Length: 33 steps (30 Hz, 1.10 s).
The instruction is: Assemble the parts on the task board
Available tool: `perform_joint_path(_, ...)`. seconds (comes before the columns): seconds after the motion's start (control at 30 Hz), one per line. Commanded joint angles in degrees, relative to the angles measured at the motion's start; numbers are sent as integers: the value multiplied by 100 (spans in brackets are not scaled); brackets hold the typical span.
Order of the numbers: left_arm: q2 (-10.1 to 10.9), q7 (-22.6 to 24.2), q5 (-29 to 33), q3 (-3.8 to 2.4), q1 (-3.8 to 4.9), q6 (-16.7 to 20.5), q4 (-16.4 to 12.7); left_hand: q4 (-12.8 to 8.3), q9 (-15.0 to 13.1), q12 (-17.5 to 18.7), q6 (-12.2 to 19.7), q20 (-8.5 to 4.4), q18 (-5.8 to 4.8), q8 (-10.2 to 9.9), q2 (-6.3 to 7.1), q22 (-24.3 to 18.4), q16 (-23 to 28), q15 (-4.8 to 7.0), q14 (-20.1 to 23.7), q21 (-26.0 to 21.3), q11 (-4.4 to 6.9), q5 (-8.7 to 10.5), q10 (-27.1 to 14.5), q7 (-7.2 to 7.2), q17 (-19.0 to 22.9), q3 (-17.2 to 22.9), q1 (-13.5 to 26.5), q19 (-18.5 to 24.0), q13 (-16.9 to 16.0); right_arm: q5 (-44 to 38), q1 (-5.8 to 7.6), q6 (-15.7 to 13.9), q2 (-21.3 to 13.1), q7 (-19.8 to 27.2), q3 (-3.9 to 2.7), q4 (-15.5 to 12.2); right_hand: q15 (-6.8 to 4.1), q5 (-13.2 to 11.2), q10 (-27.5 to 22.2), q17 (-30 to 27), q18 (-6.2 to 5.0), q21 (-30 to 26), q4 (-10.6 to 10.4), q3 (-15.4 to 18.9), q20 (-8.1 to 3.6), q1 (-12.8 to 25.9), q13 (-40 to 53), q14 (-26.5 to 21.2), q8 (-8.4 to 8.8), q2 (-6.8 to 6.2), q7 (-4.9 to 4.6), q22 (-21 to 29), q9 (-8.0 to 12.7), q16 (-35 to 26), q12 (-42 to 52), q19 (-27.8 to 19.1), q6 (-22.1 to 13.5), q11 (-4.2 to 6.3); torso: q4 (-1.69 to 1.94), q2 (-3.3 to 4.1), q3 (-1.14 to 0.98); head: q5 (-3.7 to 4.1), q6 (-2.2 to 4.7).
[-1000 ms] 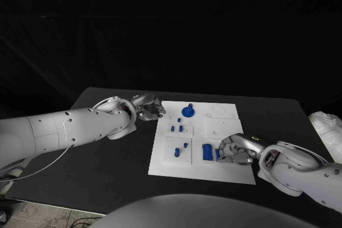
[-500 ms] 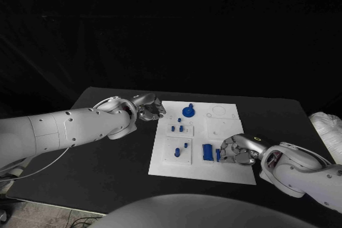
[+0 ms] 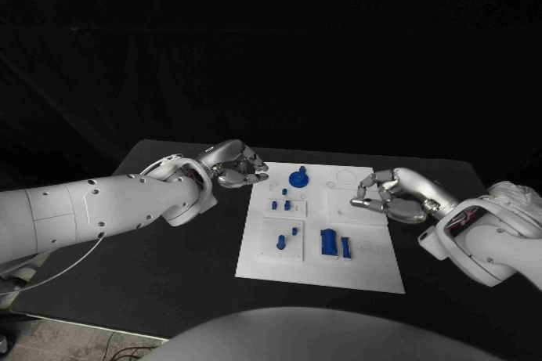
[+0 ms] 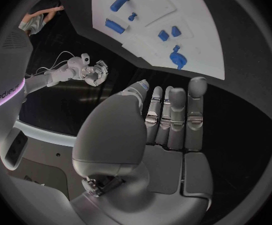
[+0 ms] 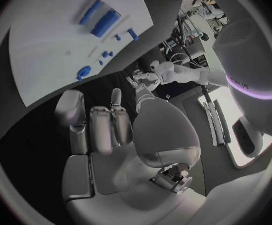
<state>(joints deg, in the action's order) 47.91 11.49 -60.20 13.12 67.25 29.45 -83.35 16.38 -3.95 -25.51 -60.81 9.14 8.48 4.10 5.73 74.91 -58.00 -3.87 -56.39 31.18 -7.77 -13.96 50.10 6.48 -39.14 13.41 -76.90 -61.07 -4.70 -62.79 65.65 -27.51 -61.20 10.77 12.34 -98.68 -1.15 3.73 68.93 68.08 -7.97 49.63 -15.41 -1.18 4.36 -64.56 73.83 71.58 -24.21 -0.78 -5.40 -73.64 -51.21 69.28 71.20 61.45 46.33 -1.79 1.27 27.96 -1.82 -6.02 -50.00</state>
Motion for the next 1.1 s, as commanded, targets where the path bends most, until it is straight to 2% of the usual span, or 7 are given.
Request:
perform_joint_path(0.03, 63, 1605, 1637, -10, 11, 420, -136, 76, 29, 247, 300, 85, -70, 38, 112, -68, 1197, -251, 1769, -831, -70, 253, -690, 71, 686, -484, 592, 1132, 82, 2450, 127, 491, -4, 1402, 3, 20, 611, 93, -2566, -1761, 31, -2093, 213, 327, 335, 534, -1272, -2059, 554, 312, -362, 816, 625, -3018, -2893, -1556, -250, -470, -15, -103, 22, 12, 0)
perform_joint_path(0.1, 101, 2040, 2232, -10, 12, 182, -207, -112, 24, 736, 791, -57, -164, -32, 165, -442, 2447, -146, 3514, -1898, 240, 752, -1819, 42, 1352, -1746, 1111, 2952, 89, 3116, 186, 936, 6, 1639, 4, 71, 768, 1520, -4515, -2615, 6, -3493, -17, 716, 965, 591, -2016, -4198, 1195, 15, -3, 1640, 1099, -4624, -4405, -3263, -996, -912, -17, -106, 13, 25, 0)
perform_joint_path(0.13, 123, 2203, 2465, -10, 13, 71, -247, 56, 59, 1107, 1217, -1, -357, -55, 717, -789, 3238, 204, 4548, -2534, 644, 935, -2604, -310, 1800, -2847, 1019, 4011, 161, 3395, 205, 1101, 11, 1748, 4, 98, 711, -76, -6020, -4150, 322, -4548, -74, 760, 1001, 493, -3009, -6179, 1748, 284, 602, 3180, 1683, -6017, -5533, -5005, -1821, -453, -18, -100, 10, 31, 0)
perform_joint_path(0.2, 161, 2442, 2835, -10, 13, -96, -319, 108, 137, 1681, 2437, 30, -476, -164, 1184, -3583, 4838, 346, 5399, -2946, 1121, 975, -3640, -684, 3072, -2967, 1294, 5206, 235, 3817, 229, 1331, 11, 1929, 4, 142, 564, -49, -6830, -6663, 374, -4940, -143, 901, 1226, 409, -5942, -7149, 2134, 330, 1158, 7076, 3247, -6909, -6744, -6139, -3180, 246, -25, -74, 4, 40, 0)
perform_joint_path(0.3, 198, 2677, 3241, -10, 14, -288, -401, 104, 162, 2096, 3507, 26, -479, -233, 1199, -5743, 5647, 913, 5682, -3040, 2040, 1047, -4412, -1532, 3755, -2963, 1512, 5997, 280, 4221, 252, 1544, -12, 2135, 4, 191, 422, -70, -6900, -6808, 340, -4963, -136, 990, 1204, 273, -7298, -7158, 2264, 348, 1616, 7364, 4098, -6928, -7105, -6145, -3796, 765, -15, -56, -20, 36, 0)
perform_joint_path(0.8, 169, 2761, 3511, -2, 14, -544, -381, 104, 144, 2129, 3650, 92, -448, -163, 1211, -6409, 5800, 782, 5639, -3057, 1916, 1030, -4535, -1445, 3914, -3014, 1331, 6120, 293, 4551, 264, 1762, 4, 2297, 5, 229, 293, 89, -6893, -6808, -70, -4963, -135, 1111, 1031, -105, -7383, -7158, 2290, 452, 1650, 7364, 4840, -6928, -7120, -6145, -3832, 1021, -9, -55, -32, 53, 0)
perform_joint_path(1.1, 109, 2490, 3703, -175, -88, -107, -416, -1638, 395, 2551, 5643, -914, -848, -410, -573, -7491, 5800, 387, 5639, -3118, 777, 1396, -5010, -648, 3914, -1341, 6475, 6107, 470, 4579, 174, 1165, 185, 2076, -135, 308, 115, -373, -6893, -6808, 272, -4963, 629, 653, 365, 2901, -7383, -7158, 2421, 78, 1166, 7364, 5121, -6928, -7120, -6145, -4221, 650, -16, -16, -3, 122, 181)
